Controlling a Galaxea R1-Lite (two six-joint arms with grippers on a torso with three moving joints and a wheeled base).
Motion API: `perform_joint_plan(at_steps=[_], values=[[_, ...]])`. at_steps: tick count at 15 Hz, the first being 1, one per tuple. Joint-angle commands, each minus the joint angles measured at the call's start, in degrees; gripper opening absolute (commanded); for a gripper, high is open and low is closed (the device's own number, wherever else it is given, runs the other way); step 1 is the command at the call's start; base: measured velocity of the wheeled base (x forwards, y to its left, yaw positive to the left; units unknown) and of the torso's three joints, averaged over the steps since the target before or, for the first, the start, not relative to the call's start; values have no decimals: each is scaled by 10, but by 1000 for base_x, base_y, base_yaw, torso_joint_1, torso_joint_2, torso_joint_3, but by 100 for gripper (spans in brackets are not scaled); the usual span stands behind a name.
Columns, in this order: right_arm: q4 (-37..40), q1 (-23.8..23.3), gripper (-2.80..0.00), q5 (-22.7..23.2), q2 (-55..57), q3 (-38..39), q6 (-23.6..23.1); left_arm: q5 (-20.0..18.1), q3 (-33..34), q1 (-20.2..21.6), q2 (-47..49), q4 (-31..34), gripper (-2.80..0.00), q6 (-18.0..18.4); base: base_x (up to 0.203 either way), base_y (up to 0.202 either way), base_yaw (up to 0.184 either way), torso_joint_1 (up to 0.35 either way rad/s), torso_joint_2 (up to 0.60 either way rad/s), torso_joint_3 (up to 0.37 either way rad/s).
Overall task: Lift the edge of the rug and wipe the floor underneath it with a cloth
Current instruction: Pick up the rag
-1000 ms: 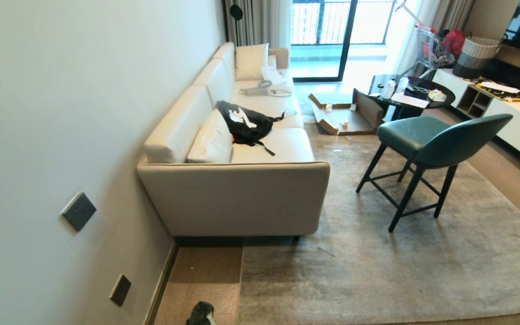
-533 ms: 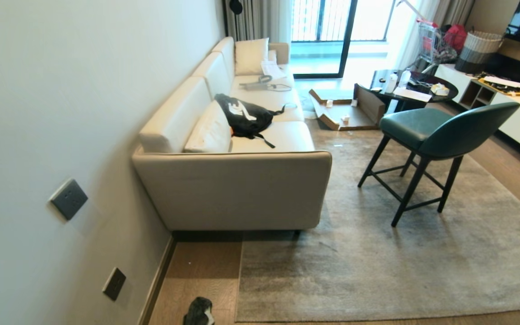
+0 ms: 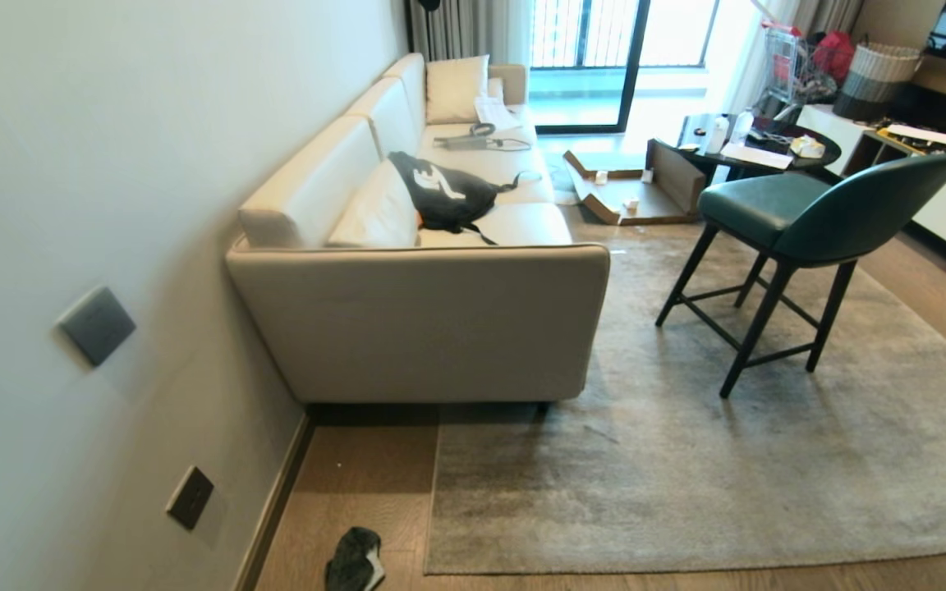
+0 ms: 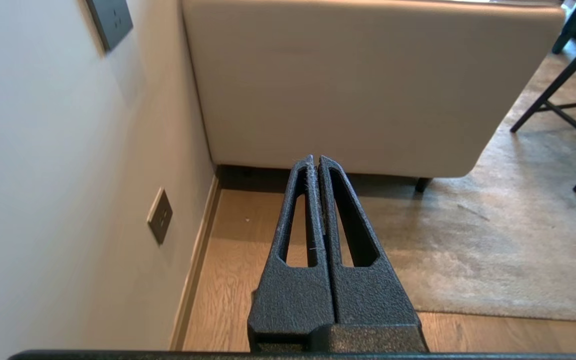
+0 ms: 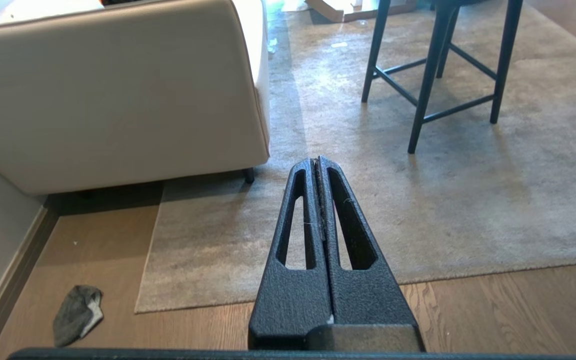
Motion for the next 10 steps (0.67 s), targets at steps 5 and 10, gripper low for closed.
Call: perform_joint_plan(at_steps=[5, 10], values=[[0, 0, -280, -1, 1, 0, 0, 0, 0, 0, 0, 0, -280, 0, 0, 0, 0, -90, 483, 383], [-1, 0, -280, -1, 1, 1, 0, 0, 0, 0, 0, 0, -280, 0, 0, 0, 0, -34, 455, 411]])
